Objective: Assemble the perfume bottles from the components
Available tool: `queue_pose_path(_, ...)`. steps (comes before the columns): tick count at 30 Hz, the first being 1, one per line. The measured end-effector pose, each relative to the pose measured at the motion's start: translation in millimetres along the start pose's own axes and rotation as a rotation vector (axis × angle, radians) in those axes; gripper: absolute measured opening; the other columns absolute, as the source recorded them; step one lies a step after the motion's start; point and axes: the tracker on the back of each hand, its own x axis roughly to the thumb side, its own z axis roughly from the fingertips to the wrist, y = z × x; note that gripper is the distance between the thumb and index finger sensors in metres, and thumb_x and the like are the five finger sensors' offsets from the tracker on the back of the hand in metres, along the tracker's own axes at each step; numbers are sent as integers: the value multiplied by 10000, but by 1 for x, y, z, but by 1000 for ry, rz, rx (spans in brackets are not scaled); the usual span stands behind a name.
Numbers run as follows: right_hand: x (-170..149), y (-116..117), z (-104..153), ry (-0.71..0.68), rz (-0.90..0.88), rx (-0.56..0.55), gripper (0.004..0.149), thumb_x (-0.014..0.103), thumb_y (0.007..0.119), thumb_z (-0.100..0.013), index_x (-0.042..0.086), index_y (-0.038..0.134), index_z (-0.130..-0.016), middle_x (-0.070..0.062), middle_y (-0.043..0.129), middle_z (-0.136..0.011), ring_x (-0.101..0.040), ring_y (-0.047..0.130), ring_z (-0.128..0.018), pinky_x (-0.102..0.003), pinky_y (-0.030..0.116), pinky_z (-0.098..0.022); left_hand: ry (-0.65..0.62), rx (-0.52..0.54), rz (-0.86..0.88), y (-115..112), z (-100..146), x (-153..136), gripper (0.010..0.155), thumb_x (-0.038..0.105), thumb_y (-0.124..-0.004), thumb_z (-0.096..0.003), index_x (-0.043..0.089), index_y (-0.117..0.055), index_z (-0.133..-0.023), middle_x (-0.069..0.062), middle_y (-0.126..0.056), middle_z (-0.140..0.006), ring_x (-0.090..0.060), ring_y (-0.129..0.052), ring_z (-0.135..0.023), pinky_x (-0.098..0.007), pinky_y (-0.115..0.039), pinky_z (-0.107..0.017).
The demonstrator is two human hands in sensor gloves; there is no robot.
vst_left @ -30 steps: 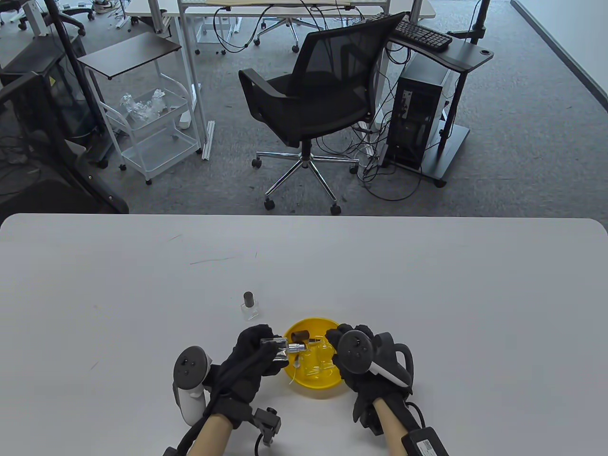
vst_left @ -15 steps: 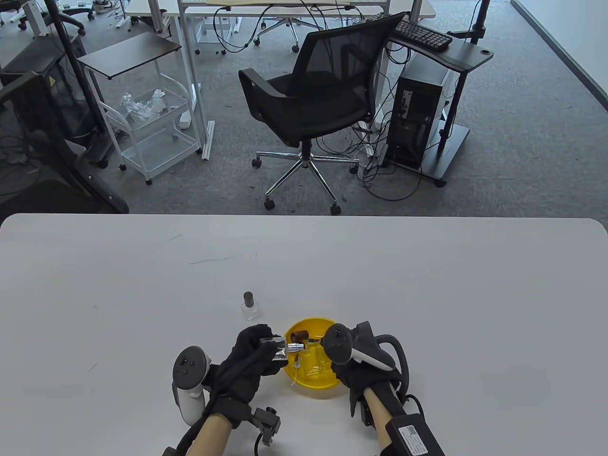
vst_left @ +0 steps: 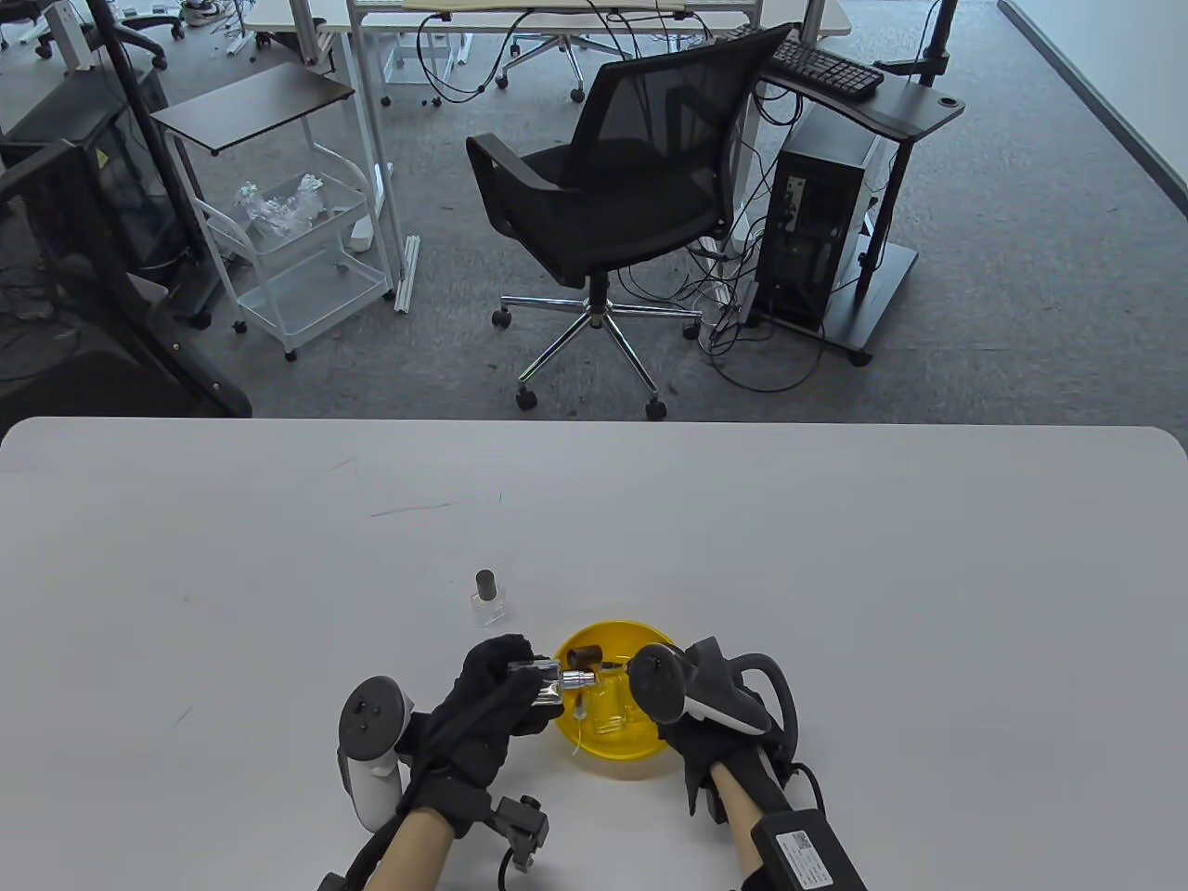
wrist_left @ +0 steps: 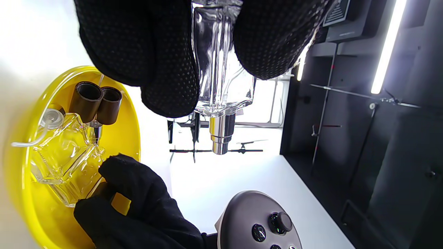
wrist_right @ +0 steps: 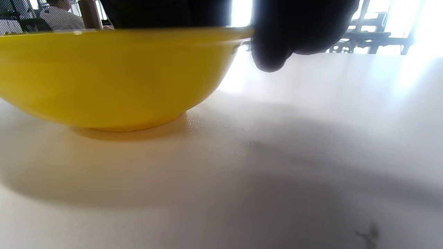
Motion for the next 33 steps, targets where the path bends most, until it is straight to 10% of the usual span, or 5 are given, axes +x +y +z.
queue_pose_path(13,-11,-21,16,-50,-205,-201,512,250,807,-558,206,633,-1038,-115,687,-1071,-542,629,-962,-686,583,-635,7,1,-10,-1,0,-1,534,372,-780,-535,234,-612,-1023,-81,-837,-929,-256,-993,-672,-437,-835,-543)
queue_pose_path(21,-5,-32,36,-132,-530,-317,635,260,811,-566,-18,521,-1057,-293,569,-991,-489,757,-794,-429,790,-513,18,-10,-17,-4,0,-4,534,370,-780,-535,233,-613,-1023,-81,-837,-928,-260,-993,-673,-438,-835,-542)
queue_pose_path(33,-24,0,55,-37,-1068,-399,475,435,810,-559,123,710,-902,-181,825,-877,-261,901,-475,-211,805,-189,34,-53,24,-14,0,-7,534,373,-779,-535,235,-611,-1023,-80,-837,-928,-255,-997,-669,-435,-839,-541)
